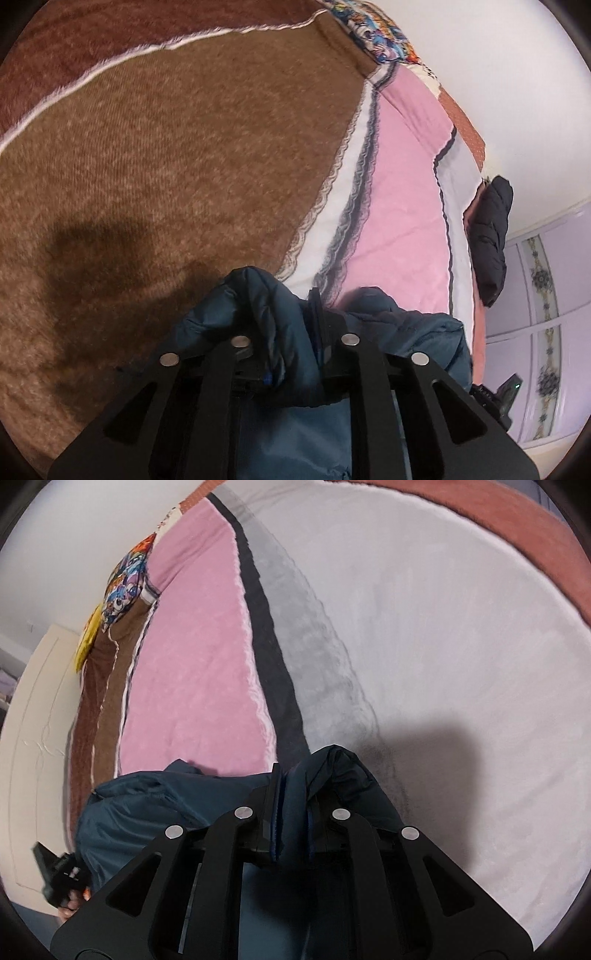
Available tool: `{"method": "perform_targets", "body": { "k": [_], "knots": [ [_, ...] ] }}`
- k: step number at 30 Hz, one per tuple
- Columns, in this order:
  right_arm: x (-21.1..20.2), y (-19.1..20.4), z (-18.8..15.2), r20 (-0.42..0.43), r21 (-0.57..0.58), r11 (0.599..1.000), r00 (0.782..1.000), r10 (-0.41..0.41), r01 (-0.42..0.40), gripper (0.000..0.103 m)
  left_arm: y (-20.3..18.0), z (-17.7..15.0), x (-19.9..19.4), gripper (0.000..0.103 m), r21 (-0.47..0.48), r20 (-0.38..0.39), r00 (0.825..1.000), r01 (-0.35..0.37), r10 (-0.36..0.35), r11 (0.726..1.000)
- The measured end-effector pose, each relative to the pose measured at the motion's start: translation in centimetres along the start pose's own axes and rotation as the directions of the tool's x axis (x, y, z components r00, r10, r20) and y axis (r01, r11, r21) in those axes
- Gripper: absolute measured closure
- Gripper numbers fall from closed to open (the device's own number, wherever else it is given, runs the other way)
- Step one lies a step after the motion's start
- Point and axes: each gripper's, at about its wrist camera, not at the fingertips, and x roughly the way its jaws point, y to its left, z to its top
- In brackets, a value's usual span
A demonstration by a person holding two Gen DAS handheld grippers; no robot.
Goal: Fold large clothes
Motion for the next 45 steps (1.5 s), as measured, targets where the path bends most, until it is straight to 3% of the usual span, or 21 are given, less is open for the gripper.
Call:
{"method": "perform_targets", "body": {
  "k": [3,5,6,7,10,12,16,18,21,25,28,33,38,45],
  "knots": [
    [-0.3,-0.7,0.5,-0.032,0.059,0.997,0.998,0.054,-0.052,0.083,0.4,0.4,-0.3,0.076,-0.055,-0.009,0.999,0.042,-0.043,0.998],
    [-1.2,-1.4,0.9,-0.045,0.111,0.987,0.992,0.122,-0.116,0.073,0.5,0.9,-1.1,0.067,-0.092,-0.001,0.994,0.105,-0.106,0.99],
    [-1.6,-1.7,1.2,-0.044,0.14,0.978,0.985,0.165,-0.158,0.062,0.4,1.1,-1.6,0.063,-0.106,0.008,0.99,0.143,-0.143,0.984],
    [-2.2,-2.1,1.4,-0.029,0.177,0.96,0.974,0.223,-0.215,0.051,0.3,1.3,-2.2,0.061,-0.112,0.024,0.986,0.169,-0.167,0.979],
    [-4.2,-2.9,1.7,0.051,0.221,0.929,0.955,0.294,-0.298,0.039,-0.7,1.2,-3.8,0.057,-0.089,0.059,0.977,0.211,-0.206,0.973],
    [-5.8,-2.9,1.5,0.11,0.188,0.94,0.957,0.267,-0.283,0.039,-1.3,1.2,-4.6,0.057,-0.068,0.079,0.974,0.217,-0.212,0.974],
    [-7.5,-3.0,0.5,0.126,0.132,0.956,0.962,0.244,-0.26,0.039,-1.6,1.3,-7.5,0.056,-0.006,0.213,0.957,0.2,-0.194,0.98],
    [-8.3,-3.0,-0.4,0.119,0.097,0.962,0.963,0.242,-0.254,0.039,-1.2,1.6,-8.3,0.056,-0.024,0.233,0.954,0.198,-0.187,0.98],
    [-10.0,-3.4,-3.1,0.107,0.039,0.971,0.967,0.232,-0.237,0.039,-0.2,1.0,-9.8,0.056,-0.034,0.224,0.959,0.188,-0.176,0.982],
    [-12.0,-4.3,-6.7,0.099,-0.008,0.977,0.972,0.215,-0.215,0.039,1.2,-1.4,-12.2,0.055,0.023,0.209,0.966,0.154,-0.155,0.988],
    [-14.2,-5.6,-10.0,0.103,-0.022,0.978,0.972,0.21,-0.209,0.039,2.6,-4.9,-14.5,0.045,0.045,0.184,0.972,0.142,-0.148,0.989],
    [-17.2,-6.9,-14.8,0.126,-0.034,0.981,0.973,0.193,-0.19,0.039,5.1,-10.0,-17.1,0.044,0.037,0.154,0.978,0.136,-0.14,0.99],
    [-19.3,-8.9,-19.9,0.133,0.02,0.979,0.971,0.201,-0.205,0.036,7.3,-15.4,-17.9,0.032,-0.024,0.129,0.976,0.181,-0.176,0.983],
    [-18.1,-11.0,-24.8,0.067,0.146,0.958,0.968,0.242,-0.249,0.03,8.7,-20.5,-15.3,0.028,-0.09,0.063,0.984,0.174,-0.169,0.981]
  ]
}}
